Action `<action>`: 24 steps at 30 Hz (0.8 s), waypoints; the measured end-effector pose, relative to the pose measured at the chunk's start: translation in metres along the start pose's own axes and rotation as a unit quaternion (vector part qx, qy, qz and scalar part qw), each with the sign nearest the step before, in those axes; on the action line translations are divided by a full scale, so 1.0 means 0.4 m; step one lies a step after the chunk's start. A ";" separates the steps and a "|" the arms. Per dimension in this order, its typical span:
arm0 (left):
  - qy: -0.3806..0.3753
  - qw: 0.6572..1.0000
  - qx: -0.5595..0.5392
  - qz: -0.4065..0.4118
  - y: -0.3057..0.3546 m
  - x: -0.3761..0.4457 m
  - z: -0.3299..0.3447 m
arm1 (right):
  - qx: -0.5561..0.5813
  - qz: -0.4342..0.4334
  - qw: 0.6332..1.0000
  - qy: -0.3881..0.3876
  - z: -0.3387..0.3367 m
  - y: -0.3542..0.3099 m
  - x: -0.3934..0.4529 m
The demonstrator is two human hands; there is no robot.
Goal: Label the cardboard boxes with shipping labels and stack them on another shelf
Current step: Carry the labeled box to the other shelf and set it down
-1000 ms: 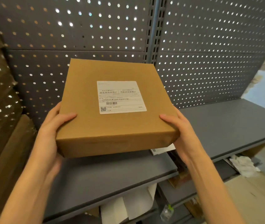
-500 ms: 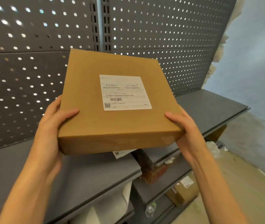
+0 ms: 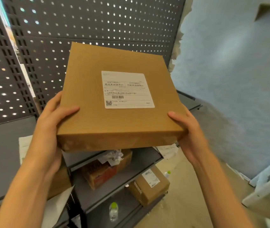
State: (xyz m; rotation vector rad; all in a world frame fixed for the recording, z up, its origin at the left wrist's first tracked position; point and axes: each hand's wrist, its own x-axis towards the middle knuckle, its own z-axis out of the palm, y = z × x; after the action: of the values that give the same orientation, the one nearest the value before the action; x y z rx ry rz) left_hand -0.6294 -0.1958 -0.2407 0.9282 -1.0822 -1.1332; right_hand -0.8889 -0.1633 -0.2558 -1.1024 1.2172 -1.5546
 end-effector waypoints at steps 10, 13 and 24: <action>-0.012 1.000 0.000 0.014 -0.080 0.085 0.254 | 0.011 -0.009 1.000 0.003 -0.226 0.002 0.163; -0.017 1.000 0.003 0.011 -0.109 0.134 0.332 | 0.014 -0.015 1.000 -0.001 -0.288 -0.004 0.235; 0.002 1.000 -0.001 0.004 -0.177 0.296 0.599 | 0.012 -0.009 1.000 0.003 -0.490 -0.030 0.491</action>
State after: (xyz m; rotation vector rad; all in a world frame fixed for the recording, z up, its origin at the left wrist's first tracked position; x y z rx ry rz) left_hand -0.8692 -0.3332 -0.2308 0.9238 -1.0813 -1.1241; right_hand -1.1275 -0.3046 -0.2447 -1.0973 1.1926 -1.5831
